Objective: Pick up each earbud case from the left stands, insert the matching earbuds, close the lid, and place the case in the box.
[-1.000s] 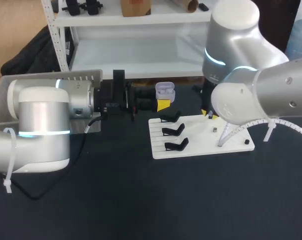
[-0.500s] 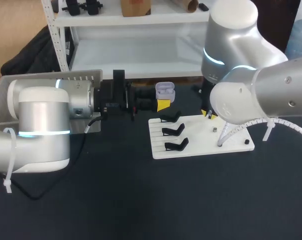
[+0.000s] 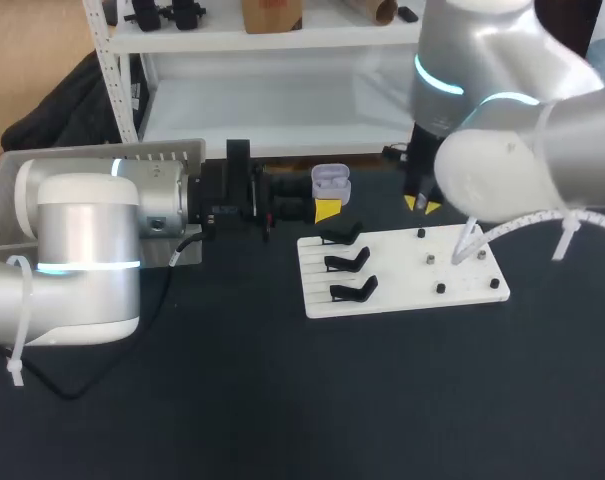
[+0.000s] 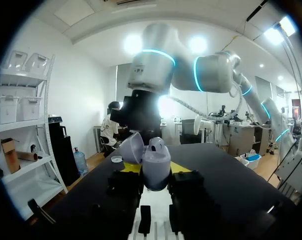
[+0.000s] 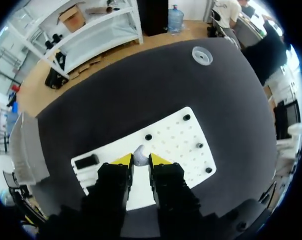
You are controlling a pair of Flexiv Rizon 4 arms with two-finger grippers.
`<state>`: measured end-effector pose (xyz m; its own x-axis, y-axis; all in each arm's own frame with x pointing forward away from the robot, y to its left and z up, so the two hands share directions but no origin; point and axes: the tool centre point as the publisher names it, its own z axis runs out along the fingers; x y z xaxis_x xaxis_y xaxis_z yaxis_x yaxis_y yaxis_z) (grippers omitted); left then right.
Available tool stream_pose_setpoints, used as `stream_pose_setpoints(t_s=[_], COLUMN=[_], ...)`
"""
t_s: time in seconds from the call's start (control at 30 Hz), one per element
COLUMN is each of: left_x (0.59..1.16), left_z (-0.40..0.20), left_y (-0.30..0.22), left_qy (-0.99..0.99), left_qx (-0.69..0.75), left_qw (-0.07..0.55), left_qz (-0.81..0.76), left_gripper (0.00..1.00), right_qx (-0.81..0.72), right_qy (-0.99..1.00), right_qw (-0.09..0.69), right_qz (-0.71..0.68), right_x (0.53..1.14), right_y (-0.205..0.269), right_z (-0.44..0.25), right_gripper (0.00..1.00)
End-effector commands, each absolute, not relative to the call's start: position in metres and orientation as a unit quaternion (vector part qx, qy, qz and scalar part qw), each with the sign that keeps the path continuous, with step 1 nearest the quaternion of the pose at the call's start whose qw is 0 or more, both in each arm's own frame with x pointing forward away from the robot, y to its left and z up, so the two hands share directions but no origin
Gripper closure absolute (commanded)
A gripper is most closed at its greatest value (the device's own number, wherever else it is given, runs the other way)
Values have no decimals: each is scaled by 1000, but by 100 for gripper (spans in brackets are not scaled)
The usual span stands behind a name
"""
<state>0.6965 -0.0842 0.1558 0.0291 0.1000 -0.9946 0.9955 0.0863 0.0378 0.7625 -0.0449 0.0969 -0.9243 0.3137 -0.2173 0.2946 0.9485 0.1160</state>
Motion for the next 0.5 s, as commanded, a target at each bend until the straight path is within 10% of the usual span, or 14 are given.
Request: stream_pose_setpoints(t_s=[0.03,0.5], left_x=[695,695], left_z=[155,155], left_y=[-84,-84], left_qy=[537,537], left_qx=[509,509], left_qw=[507,507], left_qz=[-443,-443], left_gripper=[100,100], right_qx=[76,-123], right_qy=[990,985], right_qw=[109,112], right_qz=[47,39], right_x=[739,686], right_y=[-54,-19], right_z=[143,237], right_gripper=[100,100])
